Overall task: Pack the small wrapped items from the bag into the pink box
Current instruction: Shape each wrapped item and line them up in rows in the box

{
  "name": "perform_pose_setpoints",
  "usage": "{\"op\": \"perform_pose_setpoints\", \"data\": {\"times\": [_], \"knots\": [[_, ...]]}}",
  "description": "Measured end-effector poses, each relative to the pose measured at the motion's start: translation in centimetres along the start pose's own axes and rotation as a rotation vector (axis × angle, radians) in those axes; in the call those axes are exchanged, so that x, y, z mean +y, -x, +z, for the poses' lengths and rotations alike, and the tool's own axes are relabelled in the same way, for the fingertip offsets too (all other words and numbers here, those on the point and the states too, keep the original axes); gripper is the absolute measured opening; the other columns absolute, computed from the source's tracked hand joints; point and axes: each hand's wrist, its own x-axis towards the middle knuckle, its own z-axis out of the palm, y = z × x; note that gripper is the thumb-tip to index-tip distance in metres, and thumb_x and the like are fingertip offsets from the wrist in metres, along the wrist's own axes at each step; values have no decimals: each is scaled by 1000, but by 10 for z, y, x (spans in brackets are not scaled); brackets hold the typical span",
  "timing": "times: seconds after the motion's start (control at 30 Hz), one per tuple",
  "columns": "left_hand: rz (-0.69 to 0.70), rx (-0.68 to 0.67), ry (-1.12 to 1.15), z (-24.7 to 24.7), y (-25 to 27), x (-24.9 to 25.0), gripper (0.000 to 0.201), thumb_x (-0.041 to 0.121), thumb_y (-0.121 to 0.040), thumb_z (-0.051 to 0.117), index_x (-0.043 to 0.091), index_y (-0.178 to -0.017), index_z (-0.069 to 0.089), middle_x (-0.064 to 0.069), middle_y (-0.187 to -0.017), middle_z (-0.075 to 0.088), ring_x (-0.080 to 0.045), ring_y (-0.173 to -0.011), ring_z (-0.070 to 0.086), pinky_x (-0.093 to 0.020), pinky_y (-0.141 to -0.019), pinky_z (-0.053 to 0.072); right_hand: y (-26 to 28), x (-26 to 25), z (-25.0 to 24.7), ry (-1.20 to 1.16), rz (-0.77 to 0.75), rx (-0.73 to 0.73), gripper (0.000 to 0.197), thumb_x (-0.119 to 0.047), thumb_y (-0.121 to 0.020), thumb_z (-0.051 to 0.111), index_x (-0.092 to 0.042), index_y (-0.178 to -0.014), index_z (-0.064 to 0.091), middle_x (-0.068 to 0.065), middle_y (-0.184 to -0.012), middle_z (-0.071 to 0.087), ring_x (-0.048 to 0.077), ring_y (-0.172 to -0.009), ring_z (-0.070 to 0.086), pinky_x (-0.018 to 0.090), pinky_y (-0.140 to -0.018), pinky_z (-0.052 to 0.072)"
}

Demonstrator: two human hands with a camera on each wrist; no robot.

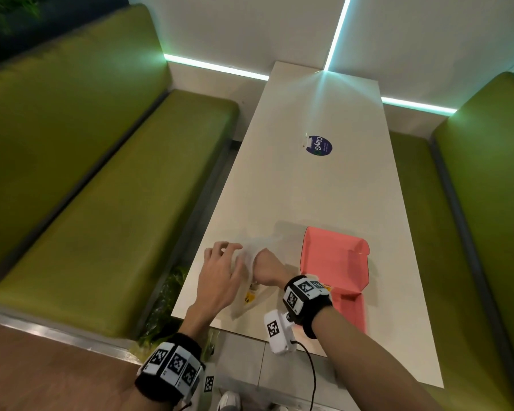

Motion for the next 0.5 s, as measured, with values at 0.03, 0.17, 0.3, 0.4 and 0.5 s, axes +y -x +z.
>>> {"op": "perform_pose_setpoints", "data": {"times": [0.03, 0.17, 0.3, 0.4, 0.5], "knots": [[10, -18, -23, 2, -1, -2, 45, 43, -96, 32, 23, -127, 57, 1, -132, 48, -16, -119, 36, -33, -91, 44, -2, 1, 1, 11, -5, 8, 9, 7, -81, 59, -1, -80, 63, 5, -71, 61, 27, -81, 61, 23, -63, 44], [33, -34, -119, 10, 0, -7, 63, 48, -88, 16, 21, -128, 57, -1, -133, 51, -20, -121, 40, -34, -98, 39, 6, 4, 1, 57, -3, 139, 20, -5, -89, 57, 1, -108, 63, 15, -112, 62, 33, -105, 58, 33, -85, 46], [28, -51, -147, 13, 1, -4, 57, 45, -90, 20, 21, -127, 56, -2, -133, 52, -21, -121, 43, -35, -96, 40, 9, 10, 1, 21, 111, 157, 14, -2, -86, 57, -13, -77, 57, 5, -89, 62, 29, -89, 65, 40, -77, 55], [47, -62, -176, 16, 0, -3, 55, 44, -91, 20, 22, -127, 55, -1, -133, 52, -21, -121, 42, -35, -95, 40, 11, 8, -1, 10, 140, 95, 25, 0, -85, 63, -15, -74, 46, 11, -86, 62, 33, -85, 67, 41, -73, 56], [90, -67, -230, 19, -2, -4, 56, 43, -92, 19, 22, -129, 54, -2, -134, 51, -23, -124, 42, -38, -98, 40, 8, 8, -4, -57, 111, 79, 30, 4, -84, 61, -12, -63, 47, 13, -76, 66, 29, -69, 64, 38, -68, 56]]}}
